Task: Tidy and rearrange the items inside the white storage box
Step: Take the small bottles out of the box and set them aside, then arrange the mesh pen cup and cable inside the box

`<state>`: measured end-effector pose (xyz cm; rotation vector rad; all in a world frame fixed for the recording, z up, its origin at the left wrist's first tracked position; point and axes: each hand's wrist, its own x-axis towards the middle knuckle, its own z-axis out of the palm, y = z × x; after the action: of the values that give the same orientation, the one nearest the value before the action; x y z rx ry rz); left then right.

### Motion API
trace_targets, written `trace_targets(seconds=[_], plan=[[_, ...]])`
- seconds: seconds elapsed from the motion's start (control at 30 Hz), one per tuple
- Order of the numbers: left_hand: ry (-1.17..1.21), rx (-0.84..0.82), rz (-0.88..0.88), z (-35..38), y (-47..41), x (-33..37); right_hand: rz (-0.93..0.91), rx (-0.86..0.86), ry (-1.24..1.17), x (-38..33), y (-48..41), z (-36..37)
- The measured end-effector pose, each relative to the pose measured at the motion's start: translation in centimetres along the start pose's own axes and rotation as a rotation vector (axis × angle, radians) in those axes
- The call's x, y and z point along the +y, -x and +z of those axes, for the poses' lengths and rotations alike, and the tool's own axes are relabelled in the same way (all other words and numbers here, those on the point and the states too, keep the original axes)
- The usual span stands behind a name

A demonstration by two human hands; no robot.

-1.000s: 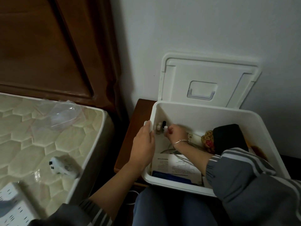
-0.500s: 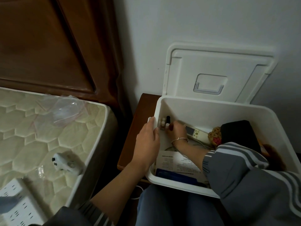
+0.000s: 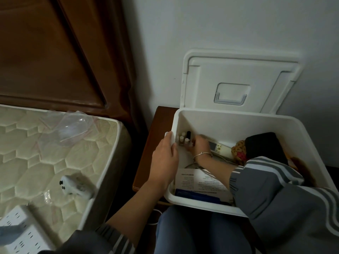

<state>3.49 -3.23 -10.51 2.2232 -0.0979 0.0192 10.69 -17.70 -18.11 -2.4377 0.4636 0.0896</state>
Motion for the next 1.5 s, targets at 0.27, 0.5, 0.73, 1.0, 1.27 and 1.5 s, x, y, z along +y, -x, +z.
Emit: trace_targets(seconds=[0.27, 0.5, 0.73, 1.0, 1.27, 1.5], plan=[[-0.027, -0.024, 0.084, -0.6, 0.0, 0.4, -0.097, 0.006, -0.219, -0.1, 4.6, -11.3], [-0.164, -0.013, 0.116, -0.5, 0.5, 0.3, 0.021, 0.337, 0.110, 9.6, 11.3, -23.5], [-0.168, -0.095, 0.052, -0.9, 2.8, 0.3, 0.251, 0.181, -0.005, 14.6, 14.1, -24.3], [-0.104, -0.101, 0.022, -1.2, 3.8, -0.2, 0.251, 0.186, -0.004, 14.6, 15.4, -23.5], [-0.071, -0.026, -0.016, -2.9, 5.5, -2.1, 0.257, 0.186, 0.055, 14.6, 18.0, -21.7], [-0.103, 0.008, -0.047, -4.7, 6.2, -3.1, 0.230, 0.159, 0.091, 14.2, 19.1, -20.2]])
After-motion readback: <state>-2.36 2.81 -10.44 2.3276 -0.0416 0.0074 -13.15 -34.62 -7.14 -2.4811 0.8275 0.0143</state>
